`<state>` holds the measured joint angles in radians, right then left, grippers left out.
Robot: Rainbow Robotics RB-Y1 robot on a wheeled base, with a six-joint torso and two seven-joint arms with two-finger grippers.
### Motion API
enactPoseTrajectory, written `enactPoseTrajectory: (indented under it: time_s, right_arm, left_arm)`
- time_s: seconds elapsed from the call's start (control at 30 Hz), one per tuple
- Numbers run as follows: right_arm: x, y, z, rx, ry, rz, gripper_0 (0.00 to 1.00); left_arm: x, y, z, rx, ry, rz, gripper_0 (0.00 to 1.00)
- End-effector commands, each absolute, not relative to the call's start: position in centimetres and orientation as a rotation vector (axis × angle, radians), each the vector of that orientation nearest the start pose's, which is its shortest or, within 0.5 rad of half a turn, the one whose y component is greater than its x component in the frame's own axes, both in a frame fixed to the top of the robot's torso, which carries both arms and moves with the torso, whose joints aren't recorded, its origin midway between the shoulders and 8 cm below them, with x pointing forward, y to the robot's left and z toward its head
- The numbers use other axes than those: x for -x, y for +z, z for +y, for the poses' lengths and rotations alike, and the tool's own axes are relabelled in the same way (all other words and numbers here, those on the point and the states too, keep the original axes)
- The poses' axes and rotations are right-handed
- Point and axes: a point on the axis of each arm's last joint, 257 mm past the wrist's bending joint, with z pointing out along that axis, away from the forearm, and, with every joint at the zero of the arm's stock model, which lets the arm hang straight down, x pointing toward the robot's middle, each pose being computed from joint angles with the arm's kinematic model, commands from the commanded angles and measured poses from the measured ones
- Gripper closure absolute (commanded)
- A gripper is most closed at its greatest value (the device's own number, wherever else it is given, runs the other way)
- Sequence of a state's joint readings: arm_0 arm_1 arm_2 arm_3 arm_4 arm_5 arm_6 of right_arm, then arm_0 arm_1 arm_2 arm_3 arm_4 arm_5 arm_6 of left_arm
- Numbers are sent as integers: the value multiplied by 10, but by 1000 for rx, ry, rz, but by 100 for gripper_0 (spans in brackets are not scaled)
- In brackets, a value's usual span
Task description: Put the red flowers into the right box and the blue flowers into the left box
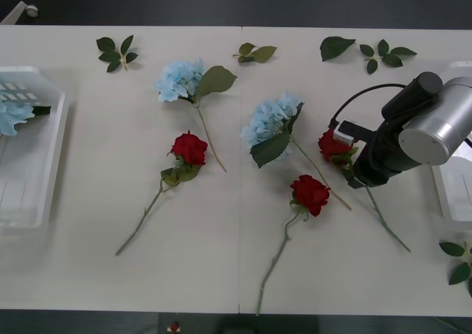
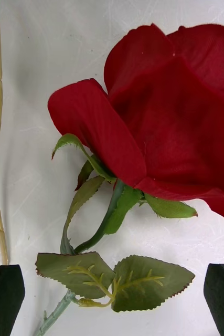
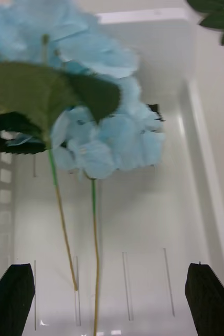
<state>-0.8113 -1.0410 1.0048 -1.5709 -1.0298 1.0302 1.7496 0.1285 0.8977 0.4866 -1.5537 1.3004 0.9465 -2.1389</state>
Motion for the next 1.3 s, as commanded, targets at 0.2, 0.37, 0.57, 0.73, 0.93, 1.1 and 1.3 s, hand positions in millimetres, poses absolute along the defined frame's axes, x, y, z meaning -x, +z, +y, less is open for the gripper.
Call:
enactPoseTrajectory:
  time_s: [0.2, 0.37, 0.57, 0.73, 0.93, 1.1, 1.3]
  right_arm:
    - [-491, -305, -277, 1215, -195, 2464, 0]
    - [-491, -314, -274, 1216, -191, 2471, 0]
    - [-495, -322, -270, 1218, -197, 2465, 8]
    - [-495, -327, -270, 1219, -194, 2461, 48]
    - [-495, -330, -272, 1208, -192, 2466, 100]
    - [-496, -331, -274, 1213, -203, 2463, 100]
    - [-506, -317, -278, 1158, -191, 2455, 100]
  left_arm:
    - [-476, -110, 418, -392, -199, 2092, 17]
    - [-507, -112, 355, -390, -283, 2129, 10]
    - [-542, -140, 303, -355, -223, 2188, 0]
    - [-553, -168, 274, -248, -250, 2220, 0]
    - [-573, -184, 236, -117, -324, 2222, 0]
    - [-592, -193, 211, -89, -324, 2227, 0]
    - [-611, -183, 179, -127, -285, 2212, 0]
